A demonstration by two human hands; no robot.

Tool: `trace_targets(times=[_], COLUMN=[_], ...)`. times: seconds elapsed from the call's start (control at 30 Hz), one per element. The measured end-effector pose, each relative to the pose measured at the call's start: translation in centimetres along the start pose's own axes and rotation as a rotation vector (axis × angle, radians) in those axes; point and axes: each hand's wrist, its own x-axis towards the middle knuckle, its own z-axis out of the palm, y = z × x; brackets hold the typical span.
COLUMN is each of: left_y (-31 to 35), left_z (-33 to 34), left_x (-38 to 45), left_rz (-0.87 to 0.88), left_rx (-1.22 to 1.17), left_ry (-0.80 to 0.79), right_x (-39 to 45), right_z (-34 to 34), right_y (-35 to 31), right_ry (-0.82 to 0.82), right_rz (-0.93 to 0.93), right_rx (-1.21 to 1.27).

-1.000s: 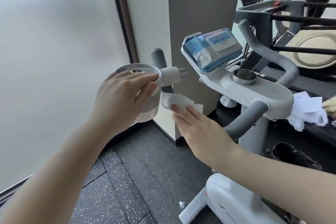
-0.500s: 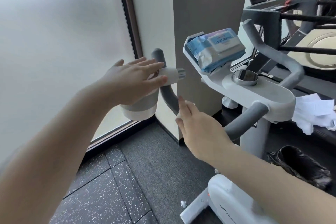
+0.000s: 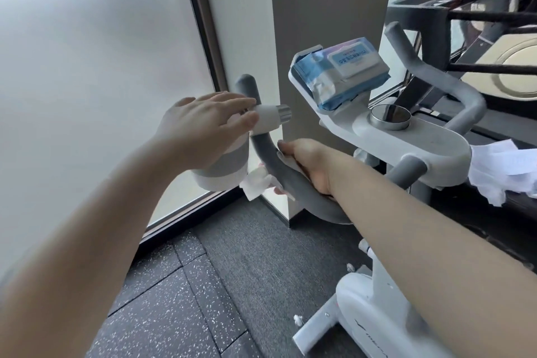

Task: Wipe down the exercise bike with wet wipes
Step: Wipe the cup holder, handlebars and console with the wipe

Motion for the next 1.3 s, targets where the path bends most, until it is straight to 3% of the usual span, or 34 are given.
trace_targets(times=[0.07,0.23,0.3,0.4,0.5,0.6,0.73,0.87,0.97,1.13,1.3], left_y=[-0.2,-0.8,-0.9,-1.4,-1.8,-2.2,-2.1,-1.4,-1.2,-0.5,-1.0], left_z=[0.0,0.0,0.1,0.1,0.5,1.7,3.1,4.1,4.9,5.5,5.2], left_x=[-0.1,0.0,0.1,-0.1,-1.0,-2.0,-2.1,-2.0,-2.4,-2.8,-2.8], left_rz=[-0.017,-0.019,-0.014,-0.021,0.01,0.084,0.103,0.035,0.035,-0.012,0.009], left_rx=[-0.054,-0.129,-0.135,-0.185,-0.272,-0.228,-0.244,-0.292,-0.332,-0.339,-0.297], left_ry=[0.018,0.061,0.049,0.068,0.166,0.296,0.49,0.659,0.715,0.773,0.776], right_x=[0.4,-5.1,-6.9,-5.8,-4.6,-5.4,-5.2,-1.8,-1.7,-4.9,-6.4], right_z=[1.6,-0.2,-1.4,-1.2,1.6,-0.4,-0.6,5.6,4.4,-1.4,-9.2], right_y=[-0.2,5.3,7.9,9.8,11.9,13.9,13.1,11.0,10.7,13.1,13.6], right_ry=[0.175,0.399,0.669,0.951,0.993,0.969,1.106,0.974,0.937,1.018,0.825], right_rz=[-0.136,-0.388,-0.613,-0.865,-0.835,-0.964,-0.839,-0.824,-0.877,-1.029,-1.214], right_rx=[-0.168,-1.22,-1.478,-1.37,-1.238,-1.311,-1.225,-1.472,-1.563,-1.333,-1.248])
